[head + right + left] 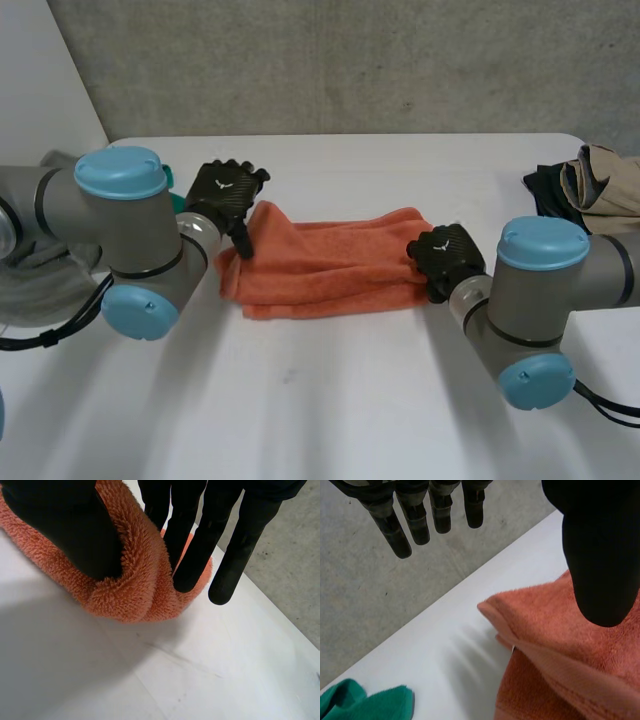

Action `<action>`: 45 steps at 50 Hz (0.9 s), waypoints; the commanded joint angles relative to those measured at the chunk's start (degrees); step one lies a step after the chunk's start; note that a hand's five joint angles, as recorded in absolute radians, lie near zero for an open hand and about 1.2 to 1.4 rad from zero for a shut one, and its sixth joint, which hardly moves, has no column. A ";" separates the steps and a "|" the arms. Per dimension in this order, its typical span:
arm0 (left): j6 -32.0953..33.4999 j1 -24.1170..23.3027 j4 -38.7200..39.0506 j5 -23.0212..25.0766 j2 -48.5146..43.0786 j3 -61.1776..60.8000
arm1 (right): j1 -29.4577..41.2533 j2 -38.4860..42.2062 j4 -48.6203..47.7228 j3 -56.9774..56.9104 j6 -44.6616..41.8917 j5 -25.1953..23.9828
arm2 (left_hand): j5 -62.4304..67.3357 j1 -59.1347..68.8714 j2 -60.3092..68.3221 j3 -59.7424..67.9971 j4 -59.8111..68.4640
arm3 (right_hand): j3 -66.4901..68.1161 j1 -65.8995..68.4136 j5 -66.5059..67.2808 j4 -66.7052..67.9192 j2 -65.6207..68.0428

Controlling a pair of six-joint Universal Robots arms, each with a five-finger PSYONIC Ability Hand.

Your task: Fold the laundry.

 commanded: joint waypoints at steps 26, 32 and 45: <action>-1.72 1.47 1.88 1.75 15.81 -14.44 | 10.73 -3.35 -9.56 0.38 -24.43 -22.34 | -2.60 -1.11 -1.76 -2.03 -1.63 | 12.13 19.92 13.85 11.59 13.37; -4.62 2.87 2.14 1.04 17.12 -14.70 | 11.53 -1.05 -4.65 -5.59 -11.47 -19.09 | -2.60 -1.11 -1.76 -2.03 -1.63 | -36.23 -28.43 -34.51 -36.77 -34.99; -7.79 -0.20 1.88 9.65 14.14 -6.89 | -1.38 -14.33 0.63 -2.79 28.48 -14.78 | -2.60 -1.11 -1.76 -2.03 -1.63 | -57.87 -50.08 -56.15 -58.41 -56.63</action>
